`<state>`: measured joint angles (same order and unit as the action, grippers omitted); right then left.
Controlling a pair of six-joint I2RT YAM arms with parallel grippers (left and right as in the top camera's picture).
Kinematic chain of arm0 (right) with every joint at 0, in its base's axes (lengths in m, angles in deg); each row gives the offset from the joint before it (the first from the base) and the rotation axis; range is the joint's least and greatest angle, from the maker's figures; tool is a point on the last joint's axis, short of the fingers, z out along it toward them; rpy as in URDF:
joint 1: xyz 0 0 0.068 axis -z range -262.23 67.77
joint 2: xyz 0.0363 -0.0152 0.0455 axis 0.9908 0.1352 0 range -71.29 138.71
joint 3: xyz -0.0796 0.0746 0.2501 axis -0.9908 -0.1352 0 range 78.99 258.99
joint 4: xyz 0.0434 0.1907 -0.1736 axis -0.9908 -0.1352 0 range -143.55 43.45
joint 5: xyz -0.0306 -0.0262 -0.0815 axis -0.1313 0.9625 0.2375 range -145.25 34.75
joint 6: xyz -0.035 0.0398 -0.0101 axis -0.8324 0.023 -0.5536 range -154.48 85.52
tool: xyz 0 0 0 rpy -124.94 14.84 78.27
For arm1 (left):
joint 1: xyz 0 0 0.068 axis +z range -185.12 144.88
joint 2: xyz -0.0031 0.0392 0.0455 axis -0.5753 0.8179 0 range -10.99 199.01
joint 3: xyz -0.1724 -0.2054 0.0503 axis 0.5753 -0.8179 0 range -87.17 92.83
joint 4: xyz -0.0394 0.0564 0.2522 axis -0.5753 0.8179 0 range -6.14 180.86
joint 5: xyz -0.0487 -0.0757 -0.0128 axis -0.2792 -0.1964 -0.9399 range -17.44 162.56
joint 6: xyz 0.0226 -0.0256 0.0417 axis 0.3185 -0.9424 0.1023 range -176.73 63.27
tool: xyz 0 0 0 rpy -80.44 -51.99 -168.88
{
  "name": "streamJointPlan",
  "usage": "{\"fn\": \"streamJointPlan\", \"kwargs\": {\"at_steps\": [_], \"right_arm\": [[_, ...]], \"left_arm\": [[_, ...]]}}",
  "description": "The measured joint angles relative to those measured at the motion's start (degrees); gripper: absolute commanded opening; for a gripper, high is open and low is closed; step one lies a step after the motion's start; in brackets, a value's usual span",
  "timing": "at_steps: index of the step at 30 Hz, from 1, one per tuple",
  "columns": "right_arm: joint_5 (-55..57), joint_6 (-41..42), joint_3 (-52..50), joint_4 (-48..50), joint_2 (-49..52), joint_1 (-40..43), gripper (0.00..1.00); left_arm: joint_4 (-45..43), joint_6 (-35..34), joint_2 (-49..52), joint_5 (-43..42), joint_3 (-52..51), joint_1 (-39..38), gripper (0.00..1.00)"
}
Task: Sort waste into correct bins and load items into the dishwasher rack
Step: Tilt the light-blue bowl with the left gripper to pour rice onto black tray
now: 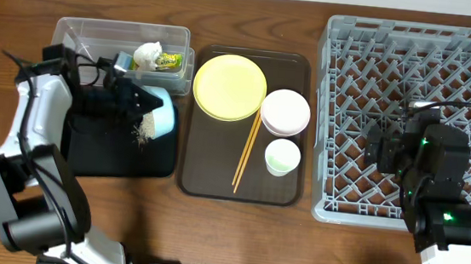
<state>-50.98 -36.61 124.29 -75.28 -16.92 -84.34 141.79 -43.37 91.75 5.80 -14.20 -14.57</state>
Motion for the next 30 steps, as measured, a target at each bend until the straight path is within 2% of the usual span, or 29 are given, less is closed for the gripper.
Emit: {"fn": "streamJointPlan", "kwargs": {"at_steps": [5, 10, 20, 27, 30], "right_arm": [[0.0, 0.0, 0.0, 0.0, 0.0, 0.0, 0.99], [0.0, 0.0, 0.0, 0.0, 0.0, 0.0, 0.99], [0.0, 0.0, 0.0, -0.5, 0.0, 0.0, 0.99], [0.0, 0.0, 0.0, -0.6, 0.0, 0.0, 0.99], [0.0, 0.0, 0.0, -0.6, 0.0, 0.0, 0.99]], "left_arm": [[1.2, 0.2, 1.9, -8.8, -0.3, 2.8, 0.06], [4.1, 0.2, 1.9, -14.1, -0.3, 4.9, 0.06], [4.7, -0.3, 1.9, -16.7, -0.3, 10.3, 0.06], [4.8, -5.6, 1.9, -17.1, -0.3, 10.8, 0.06], [4.8, -5.4, 1.9, -17.9, -0.3, 10.8, 0.06]]}}
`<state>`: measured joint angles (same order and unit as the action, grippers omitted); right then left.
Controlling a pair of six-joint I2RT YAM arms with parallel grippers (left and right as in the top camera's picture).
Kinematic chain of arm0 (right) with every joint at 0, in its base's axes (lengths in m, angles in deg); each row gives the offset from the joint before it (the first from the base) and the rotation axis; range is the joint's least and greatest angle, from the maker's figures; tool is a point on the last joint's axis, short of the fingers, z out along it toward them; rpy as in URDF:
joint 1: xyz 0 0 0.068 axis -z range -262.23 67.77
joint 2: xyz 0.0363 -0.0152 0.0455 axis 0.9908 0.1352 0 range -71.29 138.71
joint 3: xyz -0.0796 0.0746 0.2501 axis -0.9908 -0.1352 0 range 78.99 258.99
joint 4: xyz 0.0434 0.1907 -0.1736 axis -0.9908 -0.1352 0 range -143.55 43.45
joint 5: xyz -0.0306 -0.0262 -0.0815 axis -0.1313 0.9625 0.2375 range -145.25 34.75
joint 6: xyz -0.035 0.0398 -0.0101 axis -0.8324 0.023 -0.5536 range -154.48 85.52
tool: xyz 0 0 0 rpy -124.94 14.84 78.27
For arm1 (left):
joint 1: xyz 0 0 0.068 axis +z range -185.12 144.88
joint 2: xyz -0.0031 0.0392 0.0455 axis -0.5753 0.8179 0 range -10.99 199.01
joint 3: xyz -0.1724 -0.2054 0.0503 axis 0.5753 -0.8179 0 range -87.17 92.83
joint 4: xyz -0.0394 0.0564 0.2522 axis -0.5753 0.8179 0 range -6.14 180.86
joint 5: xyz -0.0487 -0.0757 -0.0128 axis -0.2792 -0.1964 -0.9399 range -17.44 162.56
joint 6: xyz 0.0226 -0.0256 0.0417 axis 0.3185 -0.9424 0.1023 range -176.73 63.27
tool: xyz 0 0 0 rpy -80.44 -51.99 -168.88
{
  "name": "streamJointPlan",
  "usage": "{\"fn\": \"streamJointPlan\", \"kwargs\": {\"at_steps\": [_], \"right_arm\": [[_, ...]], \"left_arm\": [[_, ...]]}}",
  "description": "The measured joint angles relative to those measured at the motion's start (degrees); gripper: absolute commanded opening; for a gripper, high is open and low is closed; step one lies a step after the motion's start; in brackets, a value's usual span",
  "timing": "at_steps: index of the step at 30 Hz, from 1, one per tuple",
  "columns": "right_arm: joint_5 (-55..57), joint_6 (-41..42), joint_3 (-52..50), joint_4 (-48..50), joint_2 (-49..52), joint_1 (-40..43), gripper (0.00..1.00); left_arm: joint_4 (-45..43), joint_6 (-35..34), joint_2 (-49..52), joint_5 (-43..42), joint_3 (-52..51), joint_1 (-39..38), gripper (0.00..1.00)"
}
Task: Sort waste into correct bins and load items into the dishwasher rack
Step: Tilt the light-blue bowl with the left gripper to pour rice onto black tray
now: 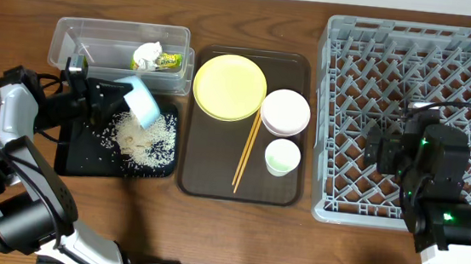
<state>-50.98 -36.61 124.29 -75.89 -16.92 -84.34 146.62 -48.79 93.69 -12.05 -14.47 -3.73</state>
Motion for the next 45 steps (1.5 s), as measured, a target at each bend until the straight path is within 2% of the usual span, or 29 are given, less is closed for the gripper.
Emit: {"fn": "streamJointPlan", "kwargs": {"at_steps": [5, 11, 13, 18, 22, 36, 45], "right_arm": [[0.0, 0.0, 0.0, 0.0, 0.0, 0.0, 0.99], [0.0, 0.0, 0.0, -0.1, 0.0, 0.0, 0.99], [0.0, 0.0, 0.0, -0.1, 0.0, 0.0, 0.99], [0.0, 0.0, 0.0, -0.1, 0.0, 0.0, 0.99], [0.0, 0.0, 0.0, -0.1, 0.0, 0.0, 0.99], [0.0, 0.0, 0.0, -0.1, 0.0, 0.0, 0.99], [0.0, 0.0, 0.0, -0.1, 0.0, 0.0, 0.99]], "left_arm": [[-0.1, -0.1, 0.0, 0.2, 0.0, 0.0, 0.06], [-0.5, -2.7, 0.0, 14.2, 0.0, 0.0, 0.06], [-0.4, -2.8, 0.0, 15.7, 0.0, 0.1, 0.06], [4.8, 6.9, 0.0, 5.7, 0.0, 0.1, 0.06], [4.9, 10.7, 0.0, 0.9, 0.0, 0.1, 0.06], [7.3, 9.2, 0.0, -3.6, 0.0, 0.5, 0.06], [7.8, 3.7, 0.0, -3.3, 0.0, 1.4, 0.06]]}}
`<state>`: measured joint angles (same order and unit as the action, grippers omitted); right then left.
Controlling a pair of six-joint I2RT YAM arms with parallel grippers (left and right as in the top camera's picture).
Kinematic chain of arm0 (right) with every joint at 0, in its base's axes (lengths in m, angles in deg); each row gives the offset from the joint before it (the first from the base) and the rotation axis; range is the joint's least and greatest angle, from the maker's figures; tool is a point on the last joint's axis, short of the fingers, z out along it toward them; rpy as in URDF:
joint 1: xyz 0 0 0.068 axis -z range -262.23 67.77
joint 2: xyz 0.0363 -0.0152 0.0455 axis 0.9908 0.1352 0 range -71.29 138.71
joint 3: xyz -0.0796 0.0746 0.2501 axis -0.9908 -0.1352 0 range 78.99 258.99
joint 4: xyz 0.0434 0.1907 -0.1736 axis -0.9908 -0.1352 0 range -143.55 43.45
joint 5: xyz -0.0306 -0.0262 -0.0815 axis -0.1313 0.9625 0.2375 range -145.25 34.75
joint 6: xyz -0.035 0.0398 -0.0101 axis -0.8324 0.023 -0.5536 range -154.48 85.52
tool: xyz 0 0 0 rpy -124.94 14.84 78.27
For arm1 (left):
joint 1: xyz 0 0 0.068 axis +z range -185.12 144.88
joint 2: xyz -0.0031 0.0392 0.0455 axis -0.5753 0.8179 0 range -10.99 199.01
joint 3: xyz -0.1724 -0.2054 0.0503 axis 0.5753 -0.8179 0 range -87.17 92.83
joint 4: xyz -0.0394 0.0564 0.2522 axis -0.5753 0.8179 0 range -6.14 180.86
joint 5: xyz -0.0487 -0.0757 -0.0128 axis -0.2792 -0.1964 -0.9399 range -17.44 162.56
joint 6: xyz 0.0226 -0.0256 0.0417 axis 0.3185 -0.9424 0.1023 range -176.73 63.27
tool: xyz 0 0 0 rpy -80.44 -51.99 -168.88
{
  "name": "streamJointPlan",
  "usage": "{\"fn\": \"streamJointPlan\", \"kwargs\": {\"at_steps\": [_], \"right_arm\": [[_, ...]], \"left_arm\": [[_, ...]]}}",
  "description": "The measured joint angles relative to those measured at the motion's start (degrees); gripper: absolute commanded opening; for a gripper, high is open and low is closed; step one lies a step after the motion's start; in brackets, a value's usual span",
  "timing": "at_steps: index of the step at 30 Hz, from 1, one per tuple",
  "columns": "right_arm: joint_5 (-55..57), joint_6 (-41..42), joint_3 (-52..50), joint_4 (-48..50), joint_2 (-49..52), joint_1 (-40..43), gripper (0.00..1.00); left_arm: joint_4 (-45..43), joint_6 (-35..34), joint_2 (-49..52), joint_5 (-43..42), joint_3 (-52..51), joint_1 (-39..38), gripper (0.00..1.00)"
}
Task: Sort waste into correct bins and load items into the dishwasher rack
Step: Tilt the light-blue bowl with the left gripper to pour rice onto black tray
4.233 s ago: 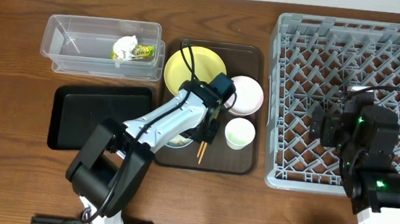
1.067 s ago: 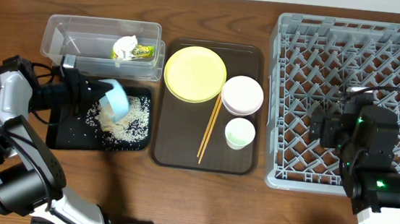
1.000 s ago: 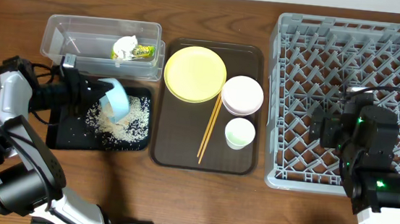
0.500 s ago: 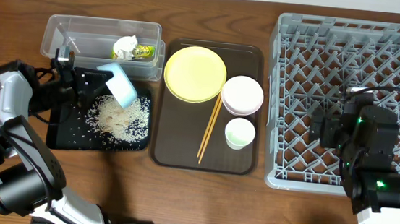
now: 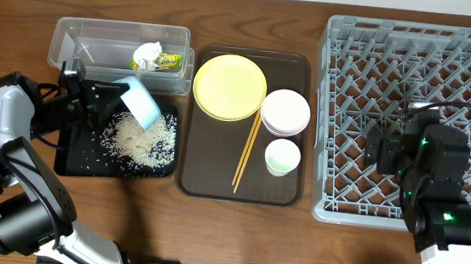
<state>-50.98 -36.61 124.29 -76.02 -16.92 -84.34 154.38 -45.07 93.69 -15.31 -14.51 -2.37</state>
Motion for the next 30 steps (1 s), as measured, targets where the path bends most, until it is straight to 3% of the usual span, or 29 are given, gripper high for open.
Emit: {"fn": "streamJointPlan", "kwargs": {"at_steps": [5, 18, 30], "right_arm": [[0.0, 0.0, 0.0, 0.0, 0.0, 0.0, 0.99], [0.0, 0.0, 0.0, 0.0, 0.0, 0.0, 0.99], [0.0, 0.0, 0.0, -0.1, 0.0, 0.0, 0.99]], "left_arm": [[-1.1, -2.9, 0.0, 3.8, 0.0, 0.4, 0.06], [-0.9, 4.8, 0.0, 3.5, 0.0, 0.5, 0.06], [-0.7, 6.2, 0.0, 3.3, 0.0, 0.5, 0.06]]}}
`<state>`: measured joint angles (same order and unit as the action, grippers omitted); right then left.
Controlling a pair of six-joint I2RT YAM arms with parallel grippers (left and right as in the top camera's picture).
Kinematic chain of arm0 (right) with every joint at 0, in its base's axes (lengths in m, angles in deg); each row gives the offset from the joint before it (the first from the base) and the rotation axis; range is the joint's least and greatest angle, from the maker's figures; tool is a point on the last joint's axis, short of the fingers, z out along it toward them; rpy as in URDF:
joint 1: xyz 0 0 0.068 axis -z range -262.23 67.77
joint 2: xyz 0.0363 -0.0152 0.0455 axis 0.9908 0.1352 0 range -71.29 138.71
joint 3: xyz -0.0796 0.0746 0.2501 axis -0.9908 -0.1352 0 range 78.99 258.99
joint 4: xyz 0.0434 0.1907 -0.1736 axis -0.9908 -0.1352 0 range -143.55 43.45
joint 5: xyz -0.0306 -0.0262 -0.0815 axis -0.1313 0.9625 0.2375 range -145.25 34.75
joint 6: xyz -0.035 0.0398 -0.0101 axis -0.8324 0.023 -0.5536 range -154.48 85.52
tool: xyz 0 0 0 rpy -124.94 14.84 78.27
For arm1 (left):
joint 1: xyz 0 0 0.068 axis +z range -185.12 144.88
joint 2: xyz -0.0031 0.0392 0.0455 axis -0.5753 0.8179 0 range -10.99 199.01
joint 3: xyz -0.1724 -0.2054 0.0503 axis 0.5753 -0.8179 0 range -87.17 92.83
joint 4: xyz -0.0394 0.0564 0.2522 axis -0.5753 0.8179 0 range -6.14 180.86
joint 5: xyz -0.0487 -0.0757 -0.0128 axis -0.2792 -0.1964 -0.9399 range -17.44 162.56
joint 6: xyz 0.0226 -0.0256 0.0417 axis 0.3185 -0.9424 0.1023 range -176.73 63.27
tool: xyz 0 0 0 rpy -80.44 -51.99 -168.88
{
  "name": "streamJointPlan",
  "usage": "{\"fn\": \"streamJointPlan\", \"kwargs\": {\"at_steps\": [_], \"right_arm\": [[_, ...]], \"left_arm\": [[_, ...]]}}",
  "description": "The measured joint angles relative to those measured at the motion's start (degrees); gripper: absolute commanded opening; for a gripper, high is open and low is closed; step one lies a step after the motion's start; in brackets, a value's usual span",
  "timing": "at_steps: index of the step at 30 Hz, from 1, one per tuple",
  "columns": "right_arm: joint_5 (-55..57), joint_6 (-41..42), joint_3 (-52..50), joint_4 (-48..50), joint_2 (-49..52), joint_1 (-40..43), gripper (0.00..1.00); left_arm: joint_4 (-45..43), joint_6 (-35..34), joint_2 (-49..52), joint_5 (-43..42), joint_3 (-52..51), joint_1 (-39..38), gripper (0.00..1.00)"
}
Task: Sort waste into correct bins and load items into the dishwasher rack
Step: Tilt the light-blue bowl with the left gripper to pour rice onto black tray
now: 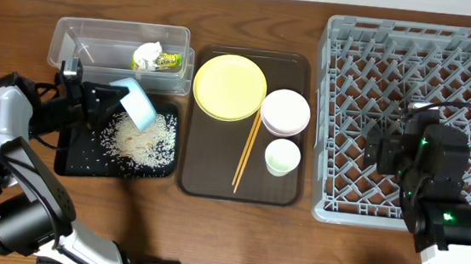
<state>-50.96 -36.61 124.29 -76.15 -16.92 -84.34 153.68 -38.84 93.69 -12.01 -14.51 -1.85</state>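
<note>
My left gripper [114, 97] is shut on a light blue bowl [135, 104], held tipped on its side over the black tray [75, 156]. A heap of rice [139, 138] lies spilled on that tray below the bowl. On the brown tray [197, 176] sit a yellow plate [229, 86], a white bowl [285, 112], a pale green cup [283, 157] and a pair of chopsticks [247, 151]. The grey dishwasher rack [348, 116] stands at the right. My right gripper [381, 145] hangs over the rack; its fingers are too dark to read.
A clear plastic bin [81, 42] at the back left holds crumpled paper [147, 55] and a yellow-green wrapper [170, 60]. The black tray lies just in front of the bin, the brown tray between it and the rack. Wooden table all round.
The tipped blue bowl sits a touch higher and further back in my left gripper. The rice heap and the right arm look unchanged.
At first my left gripper held the blue bowl over the black tray with only a little rice falling. A second later the bowl was tipped and a wide heap of rice lay on the tray. Since then the bowl has stayed tilted above the heap, shifting only slightly.
</note>
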Motion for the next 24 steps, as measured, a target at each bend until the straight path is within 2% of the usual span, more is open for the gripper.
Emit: {"fn": "streamJointPlan", "kwargs": {"at_steps": [15, 24], "right_arm": [[0.0, 0.0, 0.0, 0.0, 0.0, 0.0, 0.99], [0.0, 0.0, 0.0, -0.1, 0.0, 0.0, 0.99]], "left_arm": [[0.2, 0.6, 0.0, -0.4, 0.0, 0.0, 0.06], [0.2, -4.0, 0.0, -2.6, 0.0, 0.0, 0.06]]}}
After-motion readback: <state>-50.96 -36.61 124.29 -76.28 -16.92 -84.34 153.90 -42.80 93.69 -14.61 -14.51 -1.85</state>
